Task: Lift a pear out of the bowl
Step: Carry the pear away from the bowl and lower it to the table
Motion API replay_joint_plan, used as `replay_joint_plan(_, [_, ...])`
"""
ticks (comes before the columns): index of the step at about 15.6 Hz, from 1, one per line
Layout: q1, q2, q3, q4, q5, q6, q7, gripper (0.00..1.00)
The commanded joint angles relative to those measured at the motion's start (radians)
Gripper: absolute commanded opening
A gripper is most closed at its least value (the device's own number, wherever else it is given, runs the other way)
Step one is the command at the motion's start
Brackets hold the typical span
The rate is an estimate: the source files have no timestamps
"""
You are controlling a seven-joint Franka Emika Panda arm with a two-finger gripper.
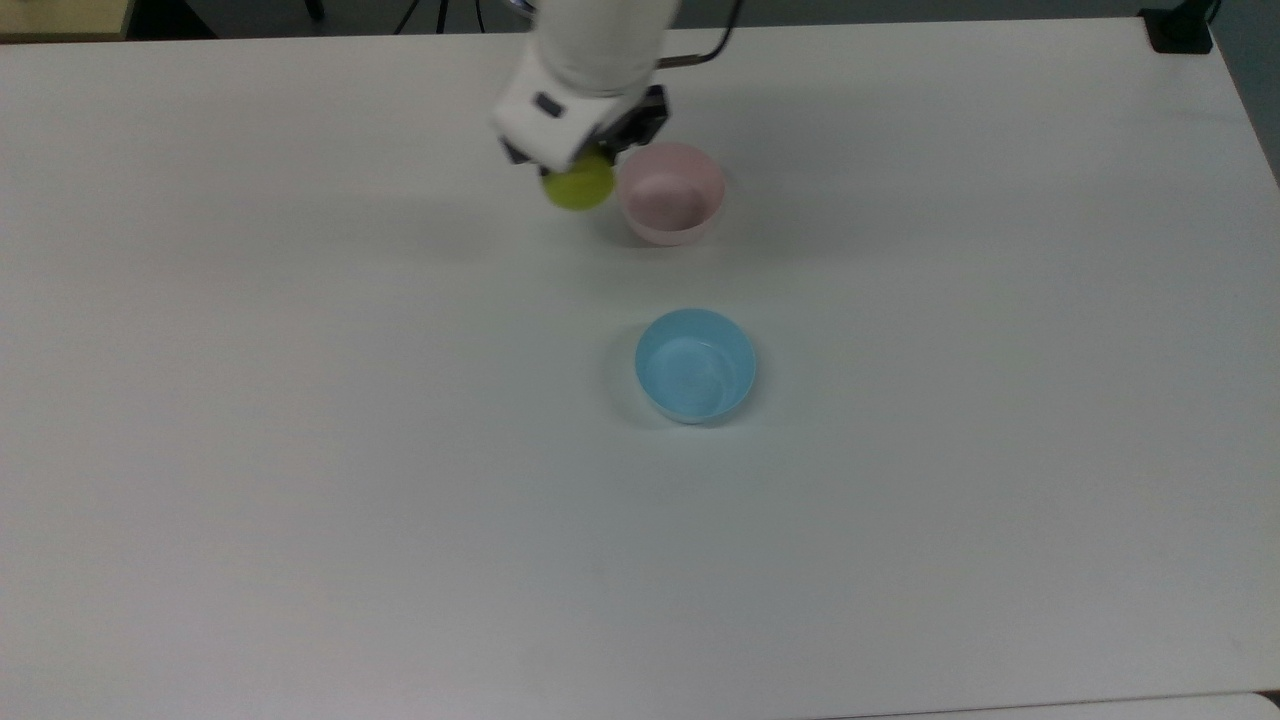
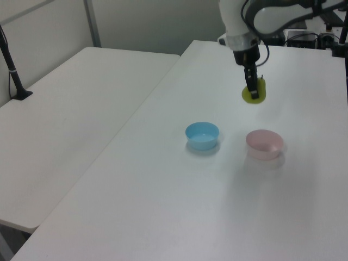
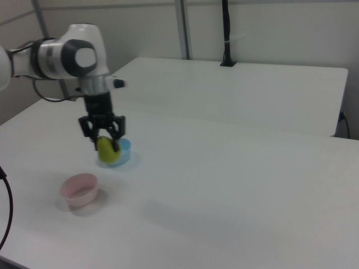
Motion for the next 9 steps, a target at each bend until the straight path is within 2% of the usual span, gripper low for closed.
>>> replay_joint_plan(1, [-0.089,0.047,0.003,0.014,-0.007,0.081,-0.049,0.41])
replay_joint_plan(4, [-0.141,0.098,0.001,0.014,-0.011,0.143,-0.051,0.41])
replay_joint_plan(8, [-0.152,0.185,0.001,0.012,-0.057,0.226,-0.037,0.44])
replay_joint_plan(9, [-0.152,0.199,0.0,0.009,-0.057,0.235,-0.036,0.48])
